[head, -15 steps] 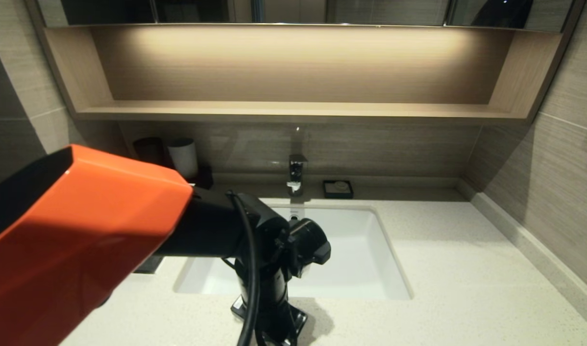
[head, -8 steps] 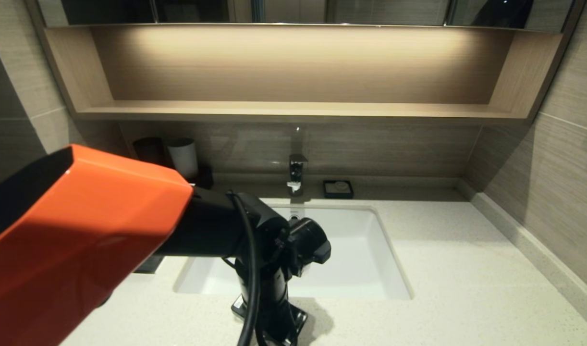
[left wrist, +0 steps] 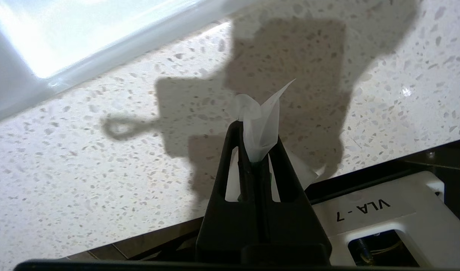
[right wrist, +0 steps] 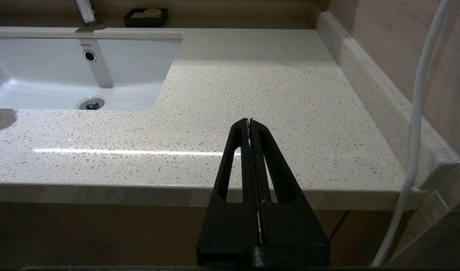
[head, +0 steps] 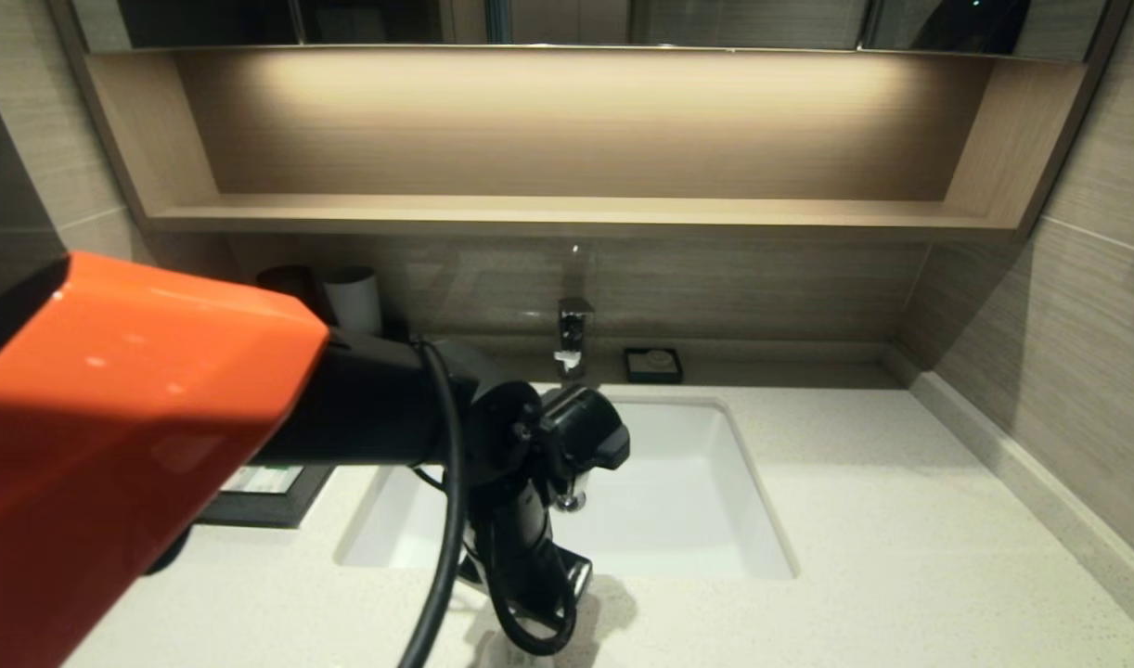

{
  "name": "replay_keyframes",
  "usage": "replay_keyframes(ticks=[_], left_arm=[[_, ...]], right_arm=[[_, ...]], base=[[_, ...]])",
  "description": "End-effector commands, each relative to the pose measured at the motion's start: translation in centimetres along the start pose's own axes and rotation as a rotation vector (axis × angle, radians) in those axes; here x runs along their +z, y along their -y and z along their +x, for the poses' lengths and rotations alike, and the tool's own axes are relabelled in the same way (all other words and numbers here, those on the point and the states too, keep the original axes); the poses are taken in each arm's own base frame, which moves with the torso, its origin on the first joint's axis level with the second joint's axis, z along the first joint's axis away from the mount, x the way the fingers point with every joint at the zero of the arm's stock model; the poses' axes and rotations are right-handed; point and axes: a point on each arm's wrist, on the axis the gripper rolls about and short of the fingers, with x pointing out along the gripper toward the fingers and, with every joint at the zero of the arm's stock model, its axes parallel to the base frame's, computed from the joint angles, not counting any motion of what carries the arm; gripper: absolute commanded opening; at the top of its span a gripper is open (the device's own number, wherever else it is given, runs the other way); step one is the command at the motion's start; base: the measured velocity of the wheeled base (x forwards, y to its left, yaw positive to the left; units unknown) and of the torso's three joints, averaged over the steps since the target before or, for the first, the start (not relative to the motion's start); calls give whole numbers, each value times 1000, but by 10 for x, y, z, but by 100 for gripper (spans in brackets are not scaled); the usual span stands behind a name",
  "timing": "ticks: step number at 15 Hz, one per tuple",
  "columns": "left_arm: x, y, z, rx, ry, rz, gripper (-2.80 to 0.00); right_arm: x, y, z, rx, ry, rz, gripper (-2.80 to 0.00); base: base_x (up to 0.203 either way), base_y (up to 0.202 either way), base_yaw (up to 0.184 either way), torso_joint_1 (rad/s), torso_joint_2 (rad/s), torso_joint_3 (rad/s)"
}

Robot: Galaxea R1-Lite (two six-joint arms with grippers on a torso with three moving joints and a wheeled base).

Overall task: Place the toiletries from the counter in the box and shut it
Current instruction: Pick up the bathroom toiletry, then place the bathroom toiletry into the drawer

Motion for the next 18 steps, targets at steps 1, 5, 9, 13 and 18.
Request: replay_keyframes(ticks=[1,5,9,13,18], left_arm=[[4,-18,-20,20,61,-51,-280],[18,-70,-32,85,122,-195,-280],[31,-118,-44,115,181,-327,-280],[35,-147,-55,217,242,-411,-280],[40,-185,-68,267,296,-499,-280]], right_arm=[[0,0,0,1,-2,0,-280],[0,0,0,0,-2,0,-280],[0,0,0,1,-2,0,-280],[0,0,0,1,-1,0,-280],[0,0,0,1,-2,0,-280]], base=[[0,0,0,0,0,0],[0,0,0,0,0,0],[0,0,0,0,0,0],[0,0,0,0,0,0],[0,0,0,0,0,0]])
